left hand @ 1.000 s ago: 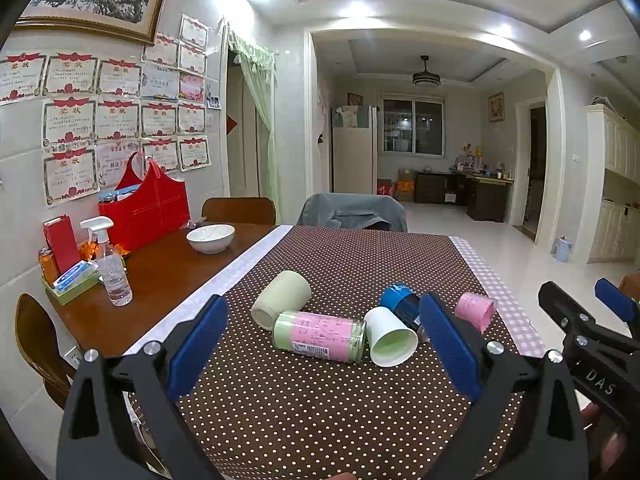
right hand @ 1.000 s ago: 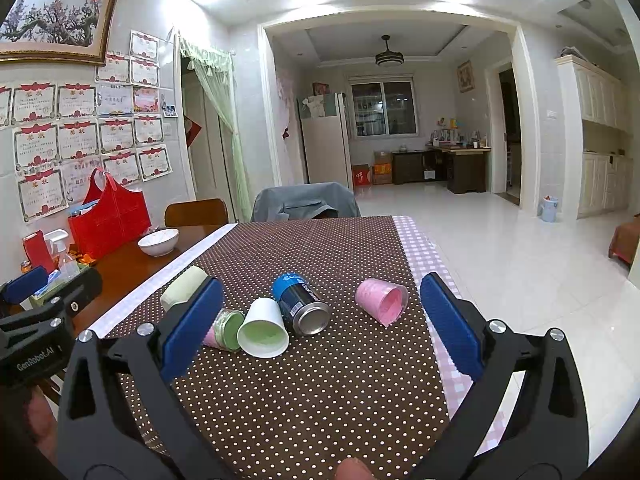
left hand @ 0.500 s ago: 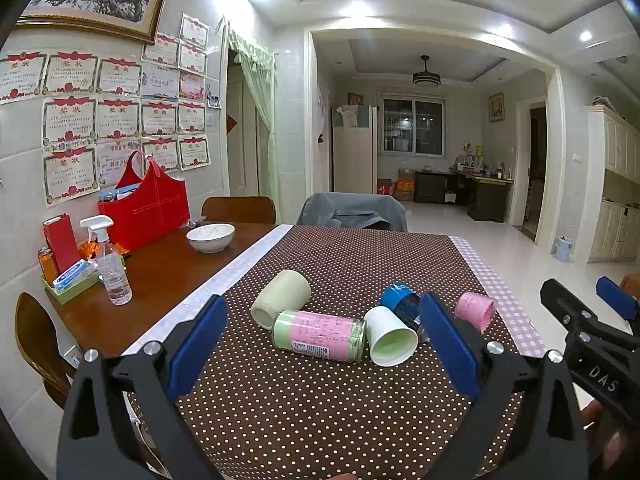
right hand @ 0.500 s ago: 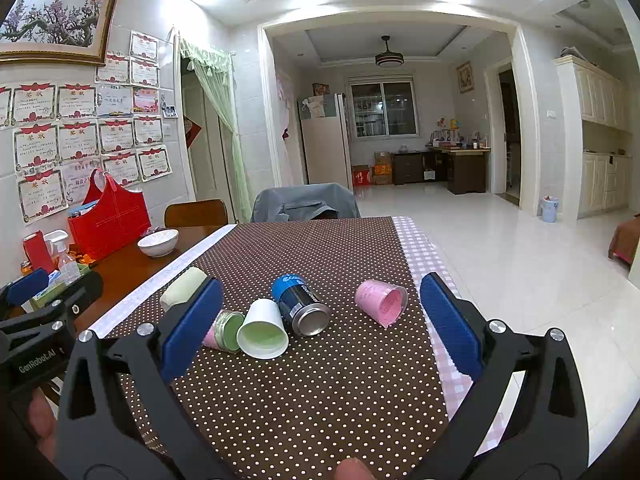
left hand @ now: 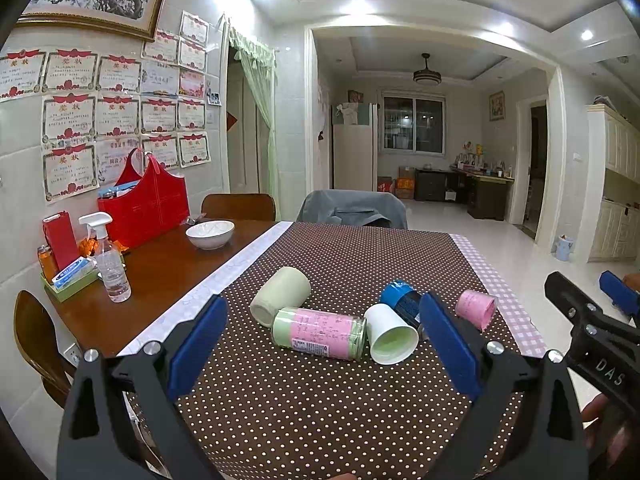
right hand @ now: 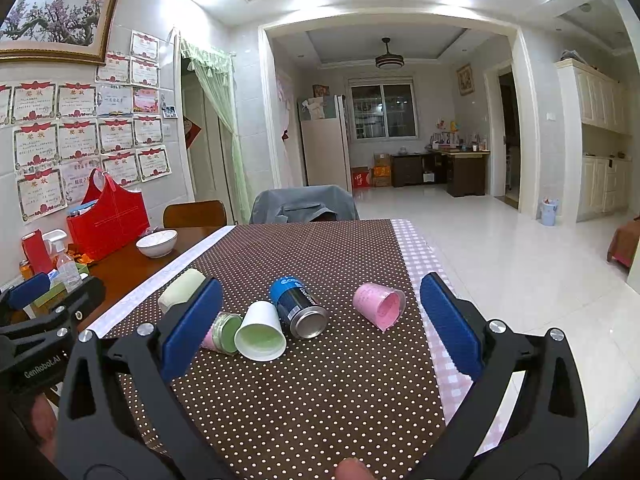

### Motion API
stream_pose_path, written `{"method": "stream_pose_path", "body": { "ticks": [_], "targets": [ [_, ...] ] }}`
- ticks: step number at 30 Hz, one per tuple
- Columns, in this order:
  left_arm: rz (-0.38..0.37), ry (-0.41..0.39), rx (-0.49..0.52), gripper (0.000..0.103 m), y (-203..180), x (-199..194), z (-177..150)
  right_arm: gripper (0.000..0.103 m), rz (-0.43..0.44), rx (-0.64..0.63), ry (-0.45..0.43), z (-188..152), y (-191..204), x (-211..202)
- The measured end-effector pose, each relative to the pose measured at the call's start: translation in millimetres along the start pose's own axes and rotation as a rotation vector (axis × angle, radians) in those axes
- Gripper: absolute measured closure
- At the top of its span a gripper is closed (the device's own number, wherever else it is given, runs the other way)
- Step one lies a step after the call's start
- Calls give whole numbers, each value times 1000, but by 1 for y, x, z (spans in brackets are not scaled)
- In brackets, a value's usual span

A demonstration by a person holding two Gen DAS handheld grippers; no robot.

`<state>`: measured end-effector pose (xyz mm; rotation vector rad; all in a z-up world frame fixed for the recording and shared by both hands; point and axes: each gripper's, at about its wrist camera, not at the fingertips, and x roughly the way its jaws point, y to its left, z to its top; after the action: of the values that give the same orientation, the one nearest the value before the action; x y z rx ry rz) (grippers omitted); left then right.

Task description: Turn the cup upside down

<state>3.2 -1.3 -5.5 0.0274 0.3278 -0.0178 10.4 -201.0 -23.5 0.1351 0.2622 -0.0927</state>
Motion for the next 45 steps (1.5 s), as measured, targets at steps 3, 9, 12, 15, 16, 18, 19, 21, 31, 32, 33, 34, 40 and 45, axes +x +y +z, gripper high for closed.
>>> {"method": "stream_pose_path", "body": {
  "ticks": [3, 9, 12, 15, 16, 18, 19, 21, 31, 32, 33, 34, 40, 45],
  "targets": [
    [-3, 11, -4, 8, 1, 5, -2, 6, 1, -9, 5, 2, -2, 4],
    [-5, 60, -3, 8, -2, 26, -8, 6, -9, -21, 40, -8, -6, 29],
    [-6, 92, -2, 8, -6, 42, -9, 6, -15, -35, 61, -11, -11, 44],
    [-14, 125, 4, 8, -13, 60, -11, 6, -13, -44, 92, -13, -16, 61],
    [-20, 136, 7, 8, -15, 67, -11, 6, -16, -49, 101, -13, -19, 67],
    [-34, 170, 14, 8, -22, 83, -11, 6, -18, -54, 118, -14, -22, 78],
    [-39, 184, 16, 8, -24, 90, -12, 6, -20, -52, 126, -13, -26, 84],
    [-55, 221, 19, 8, -31, 107, -10, 6, -26, -47, 142, -13, -33, 95],
    [-120, 483, -11, 8, -67, 202, 1, 6, -42, 0, 263, -9, -70, 157],
    [-124, 512, -12, 8, -72, 213, 3, 6, -45, 9, 275, -8, -75, 164],
    [-129, 535, -13, 8, -74, 221, 5, 6, -46, 16, 285, -7, -79, 169],
    [-138, 559, -14, 8, -78, 230, 6, 6, -47, 25, 293, -6, -83, 173],
    [-161, 646, -21, 8, -100, 270, 12, 6, -45, 67, 345, -4, -101, 201],
    [-163, 713, -40, 8, -113, 296, 8, 6, -38, 78, 381, -3, -110, 216]
  ]
}}
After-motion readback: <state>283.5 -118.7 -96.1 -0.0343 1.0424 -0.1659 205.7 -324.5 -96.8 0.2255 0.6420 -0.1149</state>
